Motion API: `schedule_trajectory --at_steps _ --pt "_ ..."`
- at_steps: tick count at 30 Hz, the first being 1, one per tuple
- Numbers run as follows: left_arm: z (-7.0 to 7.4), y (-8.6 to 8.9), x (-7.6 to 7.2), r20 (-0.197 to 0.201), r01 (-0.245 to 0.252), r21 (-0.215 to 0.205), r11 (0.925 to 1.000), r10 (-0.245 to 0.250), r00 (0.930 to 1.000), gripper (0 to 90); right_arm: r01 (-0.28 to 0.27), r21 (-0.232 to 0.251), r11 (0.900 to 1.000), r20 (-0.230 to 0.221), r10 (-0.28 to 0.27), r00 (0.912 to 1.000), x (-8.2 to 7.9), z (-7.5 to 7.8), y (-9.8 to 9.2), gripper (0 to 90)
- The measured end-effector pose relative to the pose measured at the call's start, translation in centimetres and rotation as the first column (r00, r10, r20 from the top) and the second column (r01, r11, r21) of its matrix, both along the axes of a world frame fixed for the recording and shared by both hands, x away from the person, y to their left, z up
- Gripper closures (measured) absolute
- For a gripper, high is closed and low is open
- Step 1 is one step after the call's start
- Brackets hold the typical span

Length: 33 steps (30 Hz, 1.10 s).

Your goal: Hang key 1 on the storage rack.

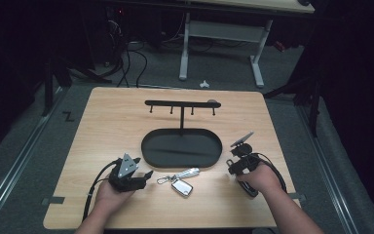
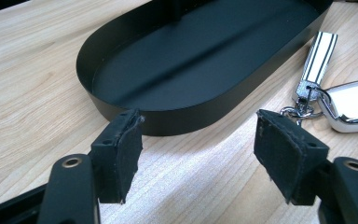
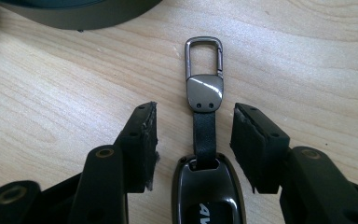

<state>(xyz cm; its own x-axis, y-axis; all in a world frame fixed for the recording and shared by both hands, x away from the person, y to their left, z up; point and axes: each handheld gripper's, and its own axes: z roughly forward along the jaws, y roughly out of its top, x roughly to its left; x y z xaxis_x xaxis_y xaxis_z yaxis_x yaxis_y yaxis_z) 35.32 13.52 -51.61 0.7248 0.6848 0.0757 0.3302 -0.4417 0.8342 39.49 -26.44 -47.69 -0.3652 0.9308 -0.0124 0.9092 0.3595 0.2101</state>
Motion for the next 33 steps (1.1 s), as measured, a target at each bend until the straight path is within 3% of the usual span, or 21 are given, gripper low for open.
schedule_trajectory --at_steps 6,9,13,17,24,33 --pt "0.0 0.0 0.0 0.001 0.001 0.003 1.0000 -0.001 1.0000 32.8 0.037 0.017 0.999 -0.031 -0.036 0.9988 0.6 -0.3 -0.1 51.1" --pt "0.0 0.0 0.0 0.001 0.001 0.005 1.0000 -0.001 1.0000 32.8 0.004 -0.004 1.000 -0.037 -0.004 0.9993 0.6 -0.3 0.0 55.9" --pt "0.0 0.0 0.0 0.003 0.000 0.002 1.0000 0.000 1.0000 32.8 -0.022 -0.041 0.999 -0.077 0.018 0.9969 0.7 -0.5 0.0 58.5" --pt "0.0 0.0 0.0 0.002 0.000 0.005 1.0000 0.000 1.0000 32.8 -0.011 -0.064 0.998 -0.098 0.005 0.9952 0.9 -0.9 -0.1 64.1" --pt "0.0 0.0 0.0 0.001 0.001 0.003 1.0000 -0.001 1.0000 32.8 -0.037 -0.049 0.998 -0.127 0.031 0.9914 1.1 -1.0 -0.2 76.9" --pt "0.0 -0.1 0.0 0.001 0.004 0.000 1.0000 -0.004 1.0000 32.8 -0.066 -0.053 0.996 -0.136 0.058 0.9889 1.3 -1.0 -0.2 79.9"
